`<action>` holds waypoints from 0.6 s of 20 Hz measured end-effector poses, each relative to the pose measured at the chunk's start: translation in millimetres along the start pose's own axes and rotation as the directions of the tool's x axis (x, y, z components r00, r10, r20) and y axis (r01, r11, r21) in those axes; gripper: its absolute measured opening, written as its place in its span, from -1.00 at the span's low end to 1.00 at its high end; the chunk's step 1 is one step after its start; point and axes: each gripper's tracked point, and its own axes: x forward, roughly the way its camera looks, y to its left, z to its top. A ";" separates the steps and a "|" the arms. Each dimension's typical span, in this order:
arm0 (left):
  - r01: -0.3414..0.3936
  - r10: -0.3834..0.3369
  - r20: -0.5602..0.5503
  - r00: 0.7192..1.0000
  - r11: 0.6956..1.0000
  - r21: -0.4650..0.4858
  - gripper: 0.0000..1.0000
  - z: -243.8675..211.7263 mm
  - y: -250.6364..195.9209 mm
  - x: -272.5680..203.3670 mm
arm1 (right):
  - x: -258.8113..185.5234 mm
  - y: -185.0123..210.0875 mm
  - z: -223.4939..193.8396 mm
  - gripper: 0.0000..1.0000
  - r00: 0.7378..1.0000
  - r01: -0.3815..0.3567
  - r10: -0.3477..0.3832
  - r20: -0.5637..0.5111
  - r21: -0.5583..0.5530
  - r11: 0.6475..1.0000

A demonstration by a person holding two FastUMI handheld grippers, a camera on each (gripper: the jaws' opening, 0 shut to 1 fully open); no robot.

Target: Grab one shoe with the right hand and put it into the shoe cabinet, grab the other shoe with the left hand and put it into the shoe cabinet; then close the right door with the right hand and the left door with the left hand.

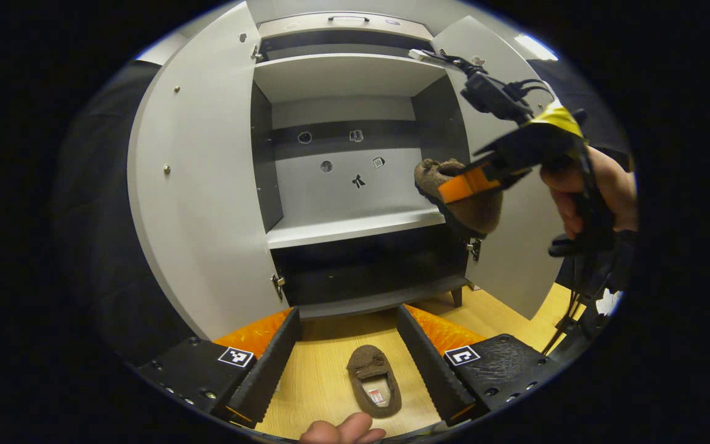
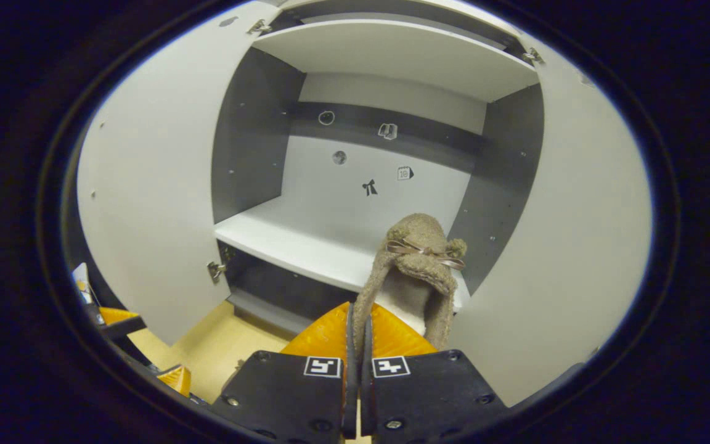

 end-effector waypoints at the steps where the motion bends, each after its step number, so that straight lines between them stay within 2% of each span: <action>1: -0.007 0.007 -0.009 1.000 1.000 -0.005 0.94 -5.1 3.8 -2.7 | 13.8 -3.8 9.0 -0.89 1.000 0.015 -0.015 -0.014 0.004 1.000; 6: -0.062 0.060 -0.052 0.997 0.997 -0.039 0.94 -28.7 23.3 -17.5 | 88.8 -9.4 42.4 -0.89 0.995 0.013 -0.009 -0.094 0.046 0.999; 10: -0.115 0.111 -0.069 0.991 0.992 -0.052 0.94 -35.8 40.9 -24.3 | 149.2 -15.8 54.1 -0.89 0.993 0.047 -0.049 -0.106 -0.015 0.999; 12: -0.132 0.127 -0.081 0.989 0.990 -0.057 0.94 -39.9 45.9 -25.7 | 166.3 -13.8 51.5 -0.89 0.991 0.040 -0.043 -0.123 -0.028 0.999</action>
